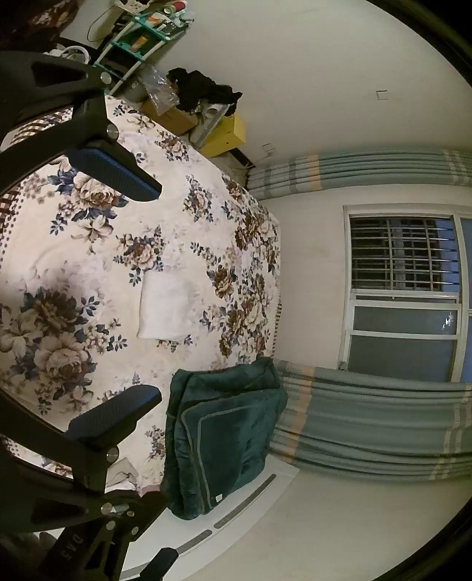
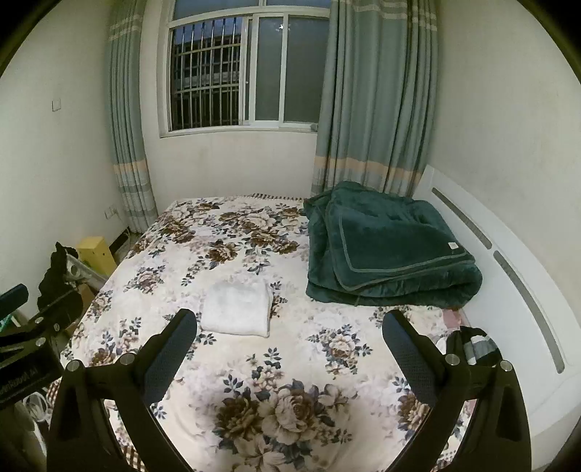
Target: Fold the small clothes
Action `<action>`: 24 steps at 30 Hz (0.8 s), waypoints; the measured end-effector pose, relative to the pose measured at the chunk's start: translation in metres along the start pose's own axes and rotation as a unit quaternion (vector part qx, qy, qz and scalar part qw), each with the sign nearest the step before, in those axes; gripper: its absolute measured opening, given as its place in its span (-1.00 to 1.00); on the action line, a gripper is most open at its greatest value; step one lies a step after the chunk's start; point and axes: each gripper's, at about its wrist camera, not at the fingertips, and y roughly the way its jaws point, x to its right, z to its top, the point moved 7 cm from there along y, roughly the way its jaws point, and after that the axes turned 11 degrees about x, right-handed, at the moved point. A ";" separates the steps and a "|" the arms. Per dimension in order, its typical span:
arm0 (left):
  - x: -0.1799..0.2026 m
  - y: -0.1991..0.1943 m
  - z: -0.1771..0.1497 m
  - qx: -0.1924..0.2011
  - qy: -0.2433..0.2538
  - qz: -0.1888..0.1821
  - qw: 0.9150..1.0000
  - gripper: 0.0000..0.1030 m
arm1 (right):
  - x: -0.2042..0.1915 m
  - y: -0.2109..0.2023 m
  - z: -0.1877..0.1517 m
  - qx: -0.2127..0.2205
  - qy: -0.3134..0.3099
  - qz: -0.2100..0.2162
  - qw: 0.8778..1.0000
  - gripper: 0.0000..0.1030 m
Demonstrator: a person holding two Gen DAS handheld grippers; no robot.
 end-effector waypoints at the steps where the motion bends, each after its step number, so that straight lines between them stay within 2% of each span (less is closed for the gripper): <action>1: 0.000 -0.001 0.000 0.000 0.002 0.000 1.000 1.00 | 0.001 0.000 0.000 0.000 -0.001 -0.001 1.000 1.00; 24: 0.005 -0.005 0.008 0.006 0.006 -0.008 1.000 1.00 | 0.004 0.000 -0.001 0.001 0.001 0.000 1.000 1.00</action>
